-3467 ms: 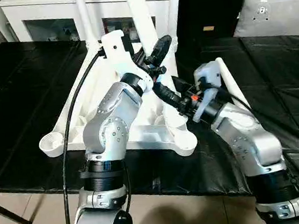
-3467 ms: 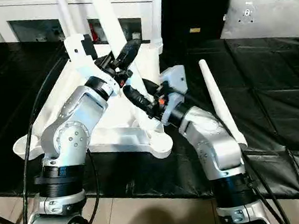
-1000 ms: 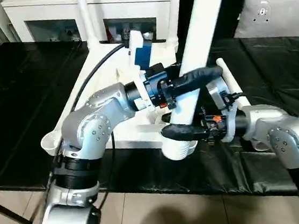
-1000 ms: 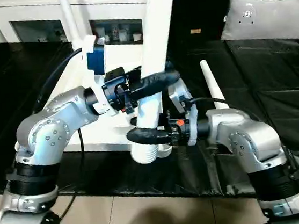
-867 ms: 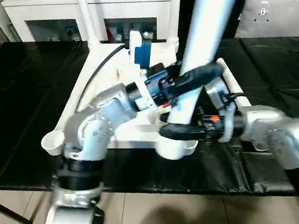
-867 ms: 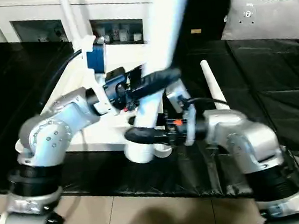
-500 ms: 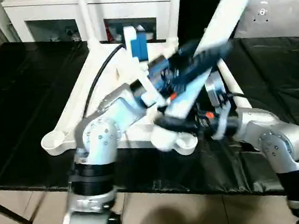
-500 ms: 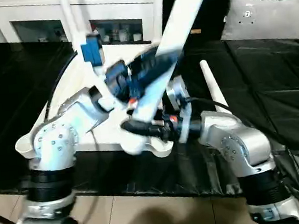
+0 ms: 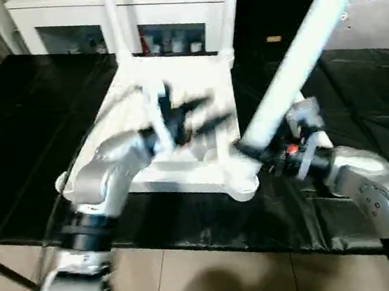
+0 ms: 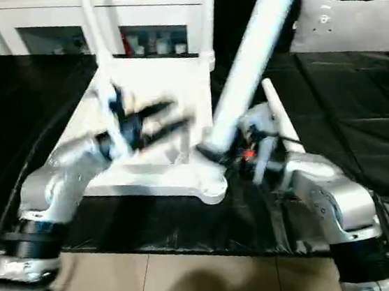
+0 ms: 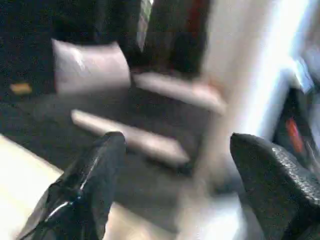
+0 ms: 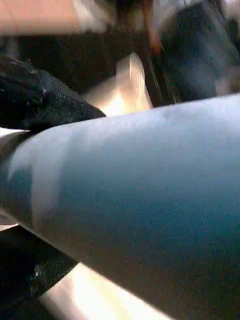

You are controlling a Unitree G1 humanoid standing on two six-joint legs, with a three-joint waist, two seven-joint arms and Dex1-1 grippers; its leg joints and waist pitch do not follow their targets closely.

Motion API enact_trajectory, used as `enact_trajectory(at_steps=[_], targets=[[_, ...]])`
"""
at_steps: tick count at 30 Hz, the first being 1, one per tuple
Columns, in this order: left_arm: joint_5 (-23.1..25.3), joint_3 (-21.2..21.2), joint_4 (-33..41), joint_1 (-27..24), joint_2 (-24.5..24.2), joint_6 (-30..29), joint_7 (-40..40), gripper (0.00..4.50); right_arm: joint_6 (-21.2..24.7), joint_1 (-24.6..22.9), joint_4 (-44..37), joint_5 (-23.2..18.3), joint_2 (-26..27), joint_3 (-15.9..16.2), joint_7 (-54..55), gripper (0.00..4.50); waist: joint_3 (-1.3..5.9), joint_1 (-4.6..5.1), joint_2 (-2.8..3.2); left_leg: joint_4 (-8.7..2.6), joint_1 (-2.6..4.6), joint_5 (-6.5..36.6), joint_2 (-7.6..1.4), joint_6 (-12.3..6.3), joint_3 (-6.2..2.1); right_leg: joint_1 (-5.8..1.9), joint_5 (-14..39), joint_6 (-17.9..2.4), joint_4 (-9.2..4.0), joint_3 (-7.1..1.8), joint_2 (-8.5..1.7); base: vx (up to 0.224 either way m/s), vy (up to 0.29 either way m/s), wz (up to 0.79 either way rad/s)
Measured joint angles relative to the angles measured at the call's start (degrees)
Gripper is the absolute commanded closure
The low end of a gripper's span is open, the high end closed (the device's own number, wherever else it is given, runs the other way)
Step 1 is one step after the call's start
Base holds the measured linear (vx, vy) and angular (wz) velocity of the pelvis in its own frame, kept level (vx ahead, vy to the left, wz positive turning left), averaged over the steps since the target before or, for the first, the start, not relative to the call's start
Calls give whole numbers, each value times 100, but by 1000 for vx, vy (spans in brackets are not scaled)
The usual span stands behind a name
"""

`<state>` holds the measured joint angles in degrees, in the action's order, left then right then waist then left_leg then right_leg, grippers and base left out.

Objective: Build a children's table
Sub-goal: Pick table leg, then insert table leg to table base

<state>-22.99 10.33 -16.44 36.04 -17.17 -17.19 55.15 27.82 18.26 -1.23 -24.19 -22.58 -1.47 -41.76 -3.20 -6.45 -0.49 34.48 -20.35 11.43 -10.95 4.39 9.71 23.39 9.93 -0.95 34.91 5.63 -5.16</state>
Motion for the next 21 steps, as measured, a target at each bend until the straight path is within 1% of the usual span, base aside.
enact_trajectory(at_steps=[1, 3, 6, 7, 9, 10, 11, 13, 14, 17, 18, 20, 21], targets=[[227, 174, -159, -4, -111, 237, 218, 108, -112, 0, 96, 94, -38, -33, 64, 259, 0, 2, 0, 0, 8, 0, 0, 0, 0, 0, 0, 0, 0, 0, 0, 0, 0, 0], [526, 422, -347, -13, -227, 494, 448, 138, -156, 4, 178, 174, -64, -48, 166, 259, 0, 9, 0, -1, 12, 0, -1, 0, 0, -1, 0, 0, 1, 0, 0, 0, 0, 0], [1133, 1063, -841, 40, -515, 1143, 967, 157, -158, 5, 216, 191, -44, -50, 262, 259, 0, 26, 2, -7, 17, 0, -1, 1, 4, -2, -1, -1, 3, -4, 1, 0, 0, 0], [1352, 1242, -1096, 56, -572, 1313, 1056, 169, -160, 3, 216, 191, -43, -51, 258, 259, 0, 46, 2, -7, 17, -1, -1, 2, 4, -2, -1, -2, 5, -5, 2, 0, 0, 0], [1689, 1469, -1560, 168, -589, 1602, 1070, 189, -171, 0, 216, 188, -26, -57, 253, 259, 0, 62, 2, -6, 17, -3, -2, 5, 4, -2, -3, -6, 6, -5, 1, 0, 0, 0], [1794, 1511, -1705, 215, -591, 1668, 1065, 191, -179, 0, 214, 185, -4, -56, 249, 259, 0, 66, 2, -6, 20, -3, -1, 5, 4, -2, -4, -7, 5, -5, 2, 0, 0, 0], [1979, 1579, -2077, 373, -563, 1901, 1057, 193, -210, -14, 215, 184, 29, -55, 243, 259, 0, 66, 2, -5, 22, -3, -1, 5, 4, -3, -6, -8, 6, -5, 1, 0, 0, 0], [2103, 1582, -2489, 571, -515, 2173, 1093, 215, -285, -30, 215, 178, 62, -48, 209, 259, 1, 64, 4, -4, 22, -3, 0, 5, 4, -4, -9, -13, 5, -6, 0, 0, 0, 0], [2141, 1582, -2674, 650, -477, 2276, 1103, 227, -311, -33, 213, 172, 66, -41, 194, 259, 1, 64, 4, -4, 22, -3, 1, 5, 5, -6, -10, -15, 5, -6, -1, 0, 0, 0], [2164, 1565, -3065, 772, -409, 2469, 1142, 237, -326, -40, 209, 143, 76, -39, 179, 259, 2, 62, 5, -5, 22, -2, 0, 4, 5, -6, -24, -39, 5, -6, -1, 0, 0, 0], [2163, 1556, -3193, 807, -380, 2500, 1159, 260, -325, -47, 208, 140, 76, -39, 172, 259, 2, 62, 5, -5, 22, -2, 0, 4, 5, -6, -25, -41, 5, -6, -1, 0, 0, 0], [2170, 1524, -3520, 957, -304, 2569, 1223, 260, -324, -71, 205, 136, 76, -39, 135, 259, 2, 56, 5, -5, 22, -2, 0, 4, 4, -5, -27, -44, 4, -5, -1, 0, 0, 0], [2173, 1501, -3616, 1014, -284, 2614, 1250, 269, -323, -77, 205, 136, 77, -38, 130, 259, 2, 50, 5, -4, 22, -2, 0, 4, 5, -5, -27, -44, 4, -5, -1, 0, 0, 0]])
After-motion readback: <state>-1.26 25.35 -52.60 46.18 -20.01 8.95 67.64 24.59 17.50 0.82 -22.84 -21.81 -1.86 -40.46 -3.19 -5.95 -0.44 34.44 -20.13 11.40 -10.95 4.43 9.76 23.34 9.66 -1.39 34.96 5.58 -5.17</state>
